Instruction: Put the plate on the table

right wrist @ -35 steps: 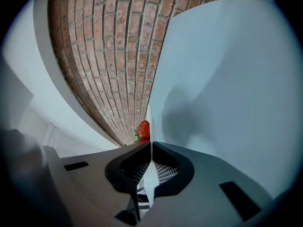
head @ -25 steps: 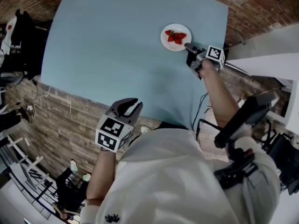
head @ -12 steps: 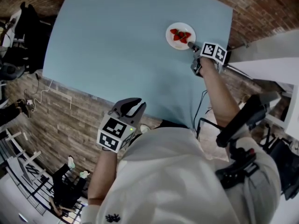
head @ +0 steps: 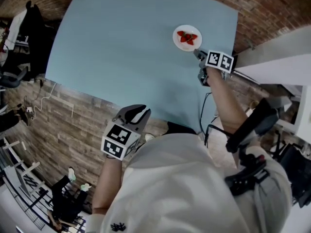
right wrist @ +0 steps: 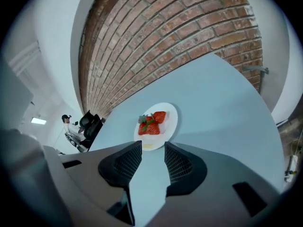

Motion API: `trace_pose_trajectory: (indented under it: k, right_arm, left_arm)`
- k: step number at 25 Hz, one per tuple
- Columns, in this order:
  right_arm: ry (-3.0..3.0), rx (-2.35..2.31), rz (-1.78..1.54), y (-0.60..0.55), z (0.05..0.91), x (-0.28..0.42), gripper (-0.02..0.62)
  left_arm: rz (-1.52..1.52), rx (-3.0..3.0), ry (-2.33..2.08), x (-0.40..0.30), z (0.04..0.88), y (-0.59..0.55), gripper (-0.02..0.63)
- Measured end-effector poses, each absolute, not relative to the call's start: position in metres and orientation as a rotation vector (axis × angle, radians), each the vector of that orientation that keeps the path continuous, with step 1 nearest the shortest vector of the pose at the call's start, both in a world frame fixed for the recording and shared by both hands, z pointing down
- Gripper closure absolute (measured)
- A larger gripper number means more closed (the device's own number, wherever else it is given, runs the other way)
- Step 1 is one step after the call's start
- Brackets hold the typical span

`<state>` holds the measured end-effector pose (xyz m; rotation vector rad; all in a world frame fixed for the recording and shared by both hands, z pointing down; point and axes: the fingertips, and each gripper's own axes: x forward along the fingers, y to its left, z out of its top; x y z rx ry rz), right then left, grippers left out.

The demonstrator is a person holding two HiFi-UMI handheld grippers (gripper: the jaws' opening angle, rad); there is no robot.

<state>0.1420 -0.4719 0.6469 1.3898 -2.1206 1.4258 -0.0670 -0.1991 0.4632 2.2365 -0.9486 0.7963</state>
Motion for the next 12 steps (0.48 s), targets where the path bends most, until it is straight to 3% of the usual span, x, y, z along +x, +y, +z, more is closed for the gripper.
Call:
trace_pose_trajectory:
  k: [12]
  right_arm:
    - [-2.339, 1.076, 0.94, -0.33, 0.547, 0.067, 0.459]
  left_arm:
    - [0.753, 2.344, -0.911, -0.084, 0.439, -0.124, 0.54]
